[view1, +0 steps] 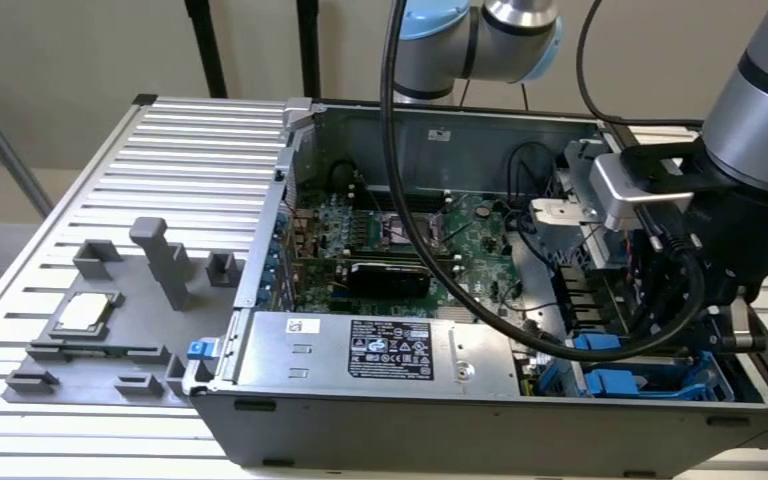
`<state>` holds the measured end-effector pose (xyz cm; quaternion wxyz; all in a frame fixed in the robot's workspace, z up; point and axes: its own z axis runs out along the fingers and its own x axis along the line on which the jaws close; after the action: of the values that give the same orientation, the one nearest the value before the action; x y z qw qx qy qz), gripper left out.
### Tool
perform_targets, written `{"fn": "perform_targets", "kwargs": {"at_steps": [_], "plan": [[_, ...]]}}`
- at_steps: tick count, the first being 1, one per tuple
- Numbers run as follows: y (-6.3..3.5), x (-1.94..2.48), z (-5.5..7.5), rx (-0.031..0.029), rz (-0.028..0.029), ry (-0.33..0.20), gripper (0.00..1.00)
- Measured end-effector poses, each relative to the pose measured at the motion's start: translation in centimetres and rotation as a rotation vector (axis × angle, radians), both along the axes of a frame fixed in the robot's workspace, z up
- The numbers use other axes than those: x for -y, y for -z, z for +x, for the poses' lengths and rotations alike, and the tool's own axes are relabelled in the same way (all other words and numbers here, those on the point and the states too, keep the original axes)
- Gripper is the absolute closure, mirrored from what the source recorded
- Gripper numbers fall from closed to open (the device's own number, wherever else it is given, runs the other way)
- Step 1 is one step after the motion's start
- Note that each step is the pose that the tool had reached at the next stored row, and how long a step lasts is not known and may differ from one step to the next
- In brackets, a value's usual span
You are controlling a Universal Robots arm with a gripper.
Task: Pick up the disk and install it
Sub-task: 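Insert the second disk wire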
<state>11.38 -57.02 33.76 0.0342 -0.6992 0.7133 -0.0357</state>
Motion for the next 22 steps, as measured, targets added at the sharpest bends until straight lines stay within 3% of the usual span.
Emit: {"fn": "perform_targets", "kwargs": {"at_steps": [7, 9, 12, 22], "plan": [[-0.01, -0.10, 0.00, 0.0000, -0.0002, 0.000, 1.00], [0.12, -0.18, 0.01, 0.0002, 0.0026, 0.000, 1.00], [0.00, -0.23, 0.01, 0.0000, 0.0001, 0.000, 1.00], [0.25, -0.22, 0.00, 0.0000, -0.0004, 0.000, 1.00]]}}
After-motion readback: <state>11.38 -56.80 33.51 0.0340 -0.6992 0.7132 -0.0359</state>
